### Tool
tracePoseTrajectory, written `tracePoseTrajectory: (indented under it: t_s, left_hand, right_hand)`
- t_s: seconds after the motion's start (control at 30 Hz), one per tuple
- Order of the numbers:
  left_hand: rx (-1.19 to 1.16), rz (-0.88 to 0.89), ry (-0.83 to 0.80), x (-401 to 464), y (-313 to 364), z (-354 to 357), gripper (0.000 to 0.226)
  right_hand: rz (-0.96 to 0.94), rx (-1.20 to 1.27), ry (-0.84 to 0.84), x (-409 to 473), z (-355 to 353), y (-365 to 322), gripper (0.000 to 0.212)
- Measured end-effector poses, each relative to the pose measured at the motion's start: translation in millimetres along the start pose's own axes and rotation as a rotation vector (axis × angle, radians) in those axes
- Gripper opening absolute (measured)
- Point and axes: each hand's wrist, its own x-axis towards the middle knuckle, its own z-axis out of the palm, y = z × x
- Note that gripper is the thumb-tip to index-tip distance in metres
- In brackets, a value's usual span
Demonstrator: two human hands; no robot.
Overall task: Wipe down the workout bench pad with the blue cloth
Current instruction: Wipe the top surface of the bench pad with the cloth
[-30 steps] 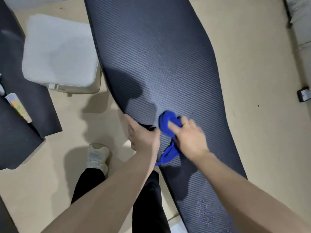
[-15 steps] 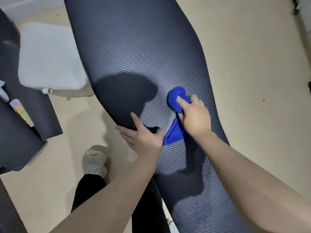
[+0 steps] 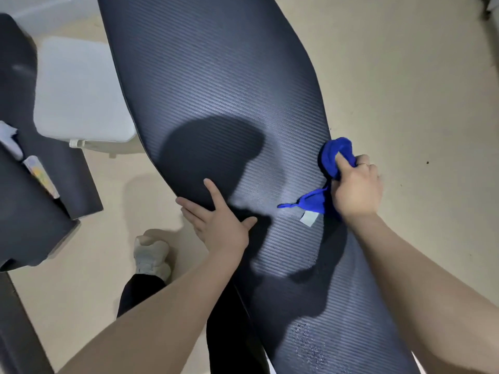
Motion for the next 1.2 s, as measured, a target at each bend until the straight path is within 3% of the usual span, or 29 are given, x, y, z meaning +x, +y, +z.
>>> tracePoseTrajectory:
  t_s: [0.1,0.3,0.37,0.5,0.53,0.63,0.73,0.8,0.87,0.93,1.0,1.1,1.2]
  left_hand:
    - [-0.013,0.006,0.013,0,0,0,0.114]
    - [-0.103,0.032,0.057,0,-5,0,0.108]
    - [-0.176,0.097,0.086,-1,-16,-2,0.097]
    - [-0.321,0.225,0.129,-5,-39,-3,0.076]
    - [-0.345,0.243,0.130,-6,-43,-4,0.072]
    - [-0.396,0.236,0.088,-3,-51,-16,0.060]
    - [-0.480,0.226,0.029,2,-63,-34,0.052]
    - [-0.501,0.270,0.016,4,-70,-40,0.050]
    - [-0.575,0.299,0.008,8,-79,-37,0.051]
    - [-0.765,0.263,-0.045,9,-83,-35,0.053]
    - [-0.994,0.159,-0.141,9,-84,-41,0.052]
    - [-1.190,-0.099,-0.319,13,-88,-52,0.050]
    - [-1.044,-0.192,-0.451,19,-99,-53,0.061]
  right_hand:
    - [0.003,0.111,0.001,-17,2,-21,0.043]
    - [-0.517,0.064,-0.063,-67,12,-62,0.056]
    - [-0.468,0.020,-0.055,-47,7,-54,0.050]
    - [-0.081,0.063,0.024,-30,7,-65,0.042]
    - [-0.112,0.076,0.034,-41,12,-76,0.044]
    - [-0.476,0.062,0.004,-103,27,-106,0.049]
    - [-0.704,0.048,-0.040,-123,28,-120,0.038]
    - [-0.763,0.007,-0.003,-96,24,-134,0.043]
    - [-0.665,-0.043,0.032,-65,15,-152,0.051]
    - [-0.511,-0.007,0.019,-52,12,-167,0.051]
    - [-0.488,0.047,0.029,-67,16,-172,0.051]
    - [-0.727,0.000,-0.010,-121,29,-149,0.049]
    - [-0.902,-0.084,-0.139,-149,30,-127,0.044]
